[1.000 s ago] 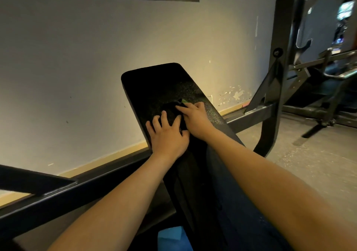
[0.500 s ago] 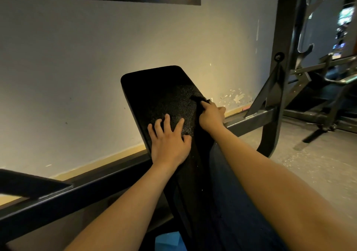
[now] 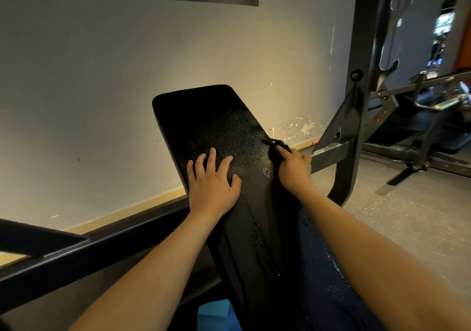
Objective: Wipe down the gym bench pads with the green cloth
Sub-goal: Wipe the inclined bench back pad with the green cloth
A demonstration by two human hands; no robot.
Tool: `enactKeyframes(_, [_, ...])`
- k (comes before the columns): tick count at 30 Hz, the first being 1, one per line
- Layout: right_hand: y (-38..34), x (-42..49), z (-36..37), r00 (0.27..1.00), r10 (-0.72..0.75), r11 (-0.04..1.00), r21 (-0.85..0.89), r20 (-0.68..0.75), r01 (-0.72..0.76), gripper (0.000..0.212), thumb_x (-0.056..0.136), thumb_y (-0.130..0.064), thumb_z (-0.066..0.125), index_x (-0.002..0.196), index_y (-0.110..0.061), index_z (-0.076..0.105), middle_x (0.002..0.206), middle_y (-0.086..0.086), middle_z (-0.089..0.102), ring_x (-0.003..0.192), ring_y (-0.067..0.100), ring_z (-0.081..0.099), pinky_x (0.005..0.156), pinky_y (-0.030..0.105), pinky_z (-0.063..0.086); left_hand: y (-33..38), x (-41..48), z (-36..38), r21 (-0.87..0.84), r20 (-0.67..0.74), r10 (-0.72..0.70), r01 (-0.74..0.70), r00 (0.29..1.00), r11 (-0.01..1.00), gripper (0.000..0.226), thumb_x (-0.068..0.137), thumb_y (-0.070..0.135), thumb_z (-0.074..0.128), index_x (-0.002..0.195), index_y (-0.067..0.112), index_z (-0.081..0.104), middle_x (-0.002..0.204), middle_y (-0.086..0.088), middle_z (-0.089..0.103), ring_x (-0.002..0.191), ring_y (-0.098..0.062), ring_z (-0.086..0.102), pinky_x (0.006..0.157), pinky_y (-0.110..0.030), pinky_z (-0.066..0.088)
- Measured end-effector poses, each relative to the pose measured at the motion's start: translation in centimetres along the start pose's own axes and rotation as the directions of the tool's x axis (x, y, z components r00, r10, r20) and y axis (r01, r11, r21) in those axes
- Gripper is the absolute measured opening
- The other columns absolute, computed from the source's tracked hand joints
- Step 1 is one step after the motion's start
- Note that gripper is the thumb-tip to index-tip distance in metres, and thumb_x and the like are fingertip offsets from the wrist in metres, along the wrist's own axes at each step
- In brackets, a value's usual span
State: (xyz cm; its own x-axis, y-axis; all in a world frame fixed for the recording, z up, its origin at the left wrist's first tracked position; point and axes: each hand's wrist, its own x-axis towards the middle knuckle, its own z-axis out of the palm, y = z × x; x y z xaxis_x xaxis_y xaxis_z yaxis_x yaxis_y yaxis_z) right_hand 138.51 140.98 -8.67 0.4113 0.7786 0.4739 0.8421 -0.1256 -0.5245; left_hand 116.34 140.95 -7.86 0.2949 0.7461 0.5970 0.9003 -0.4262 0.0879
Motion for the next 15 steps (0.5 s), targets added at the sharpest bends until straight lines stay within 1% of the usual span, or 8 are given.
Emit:
enactKeyframes(1, [0.6, -0.3, -0.3, 0.997, 0.074, 0.997, 0.021, 0.021, -0.074, 0.057, 0.098, -0.009, 0.031, 0.151, -0.028, 0.038, 0.146, 0.011, 0.045, 0.121, 0.041, 0.034, 0.101, 0.044, 0.032, 0.0, -0.1, 0.1, 0.000, -0.002, -0.001, 0.001, 1.000, 1.000, 0.056, 0.098, 0.053, 0.035, 0.152, 0.036, 0.034, 0.166, -0.006, 0.018, 0.152, -0.029, 0.009, 0.123, -0.052, -0.001])
enactKeyframes(3, [0.8, -1.0, -0.6, 0.987, 0.158, 0.986, 0.052, 0.032, -0.160, 0.054, 0.099, -0.010, 0.031, 0.151, -0.023, 0.038, 0.142, 0.015, 0.046, 0.121, 0.042, 0.034, 0.103, 0.045, 0.032, 0.1, -0.2, 0.2, 0.002, -0.005, -0.006, 0.006, 1.000, 1.000, 0.057, 0.098, 0.052, 0.034, 0.152, 0.035, 0.034, 0.166, -0.007, 0.018, 0.152, -0.029, 0.008, 0.123, -0.052, -0.001])
enactKeyframes(6, [-1.1, -2.5, -0.4, 0.989, 0.143, 0.988, 0.060, -0.044, -0.140, 0.055, 0.098, -0.009, 0.035, 0.152, -0.020, 0.037, 0.145, 0.015, 0.044, 0.122, 0.039, 0.032, 0.103, 0.045, 0.034, 0.4, -0.2, 0.2, 0.008, -0.002, -0.019, 0.019, 1.000, 1.000, 0.058, 0.098, 0.050, 0.033, 0.153, 0.033, 0.032, 0.166, -0.008, 0.016, 0.152, -0.030, 0.006, 0.123, -0.053, 0.000])
enactKeyframes(8, [-3.1, -3.4, 0.4, 0.995, 0.055, 0.995, 0.082, -0.088, -0.048, 0.055, 0.097, -0.008, 0.036, 0.152, -0.016, 0.037, 0.150, 0.016, 0.039, 0.125, 0.040, 0.031, 0.106, 0.044, 0.031, 0.9, -0.5, 0.2, 0.002, -0.005, -0.033, 0.033, 0.999, 0.999, 0.059, 0.098, 0.049, 0.033, 0.154, 0.032, 0.032, 0.166, -0.008, 0.016, 0.153, -0.030, 0.006, 0.123, -0.053, 0.001])
enactKeyframes(10, [-5.5, -4.5, 1.5, 0.990, -0.104, 0.991, 0.078, -0.092, 0.111, 0.053, 0.097, -0.009, 0.038, 0.149, -0.015, 0.040, 0.149, 0.016, 0.041, 0.121, 0.039, 0.034, 0.101, 0.038, 0.030, 1.2, -1.0, 0.1, 0.004, -0.001, -0.027, 0.027, 1.000, 1.000, 0.059, 0.098, 0.049, 0.033, 0.154, 0.031, 0.031, 0.166, -0.009, 0.016, 0.153, -0.031, 0.006, 0.124, -0.053, 0.001])
enactKeyframes(12, [-7.0, -5.3, 2.2, 0.964, -0.253, 0.965, 0.040, -0.085, 0.257, 0.051, 0.097, -0.011, 0.042, 0.148, -0.016, 0.043, 0.149, 0.016, 0.042, 0.118, 0.036, 0.037, 0.099, 0.034, 0.030, 1.1, -1.4, 0.1, 0.009, 0.009, -0.007, 0.007, 1.000, 1.000, 0.057, 0.100, 0.049, 0.035, 0.154, 0.031, 0.032, 0.166, -0.008, 0.016, 0.153, -0.030, 0.006, 0.123, -0.053, 0.002])
enactKeyframes(15, [-5.7, -5.2, 1.7, 0.927, -0.371, 0.926, -0.090, -0.048, 0.366, 0.053, 0.098, -0.015, 0.043, 0.151, -0.017, 0.037, 0.145, 0.013, 0.044, 0.115, 0.034, 0.041, 0.100, 0.035, 0.033, 0.6, -1.7, 0.0, -0.014, 0.008, 0.010, -0.009, 1.000, 1.000, 0.056, 0.099, 0.051, 0.037, 0.152, 0.033, 0.035, 0.166, -0.005, 0.019, 0.154, -0.027, 0.007, 0.124, -0.052, 0.000])
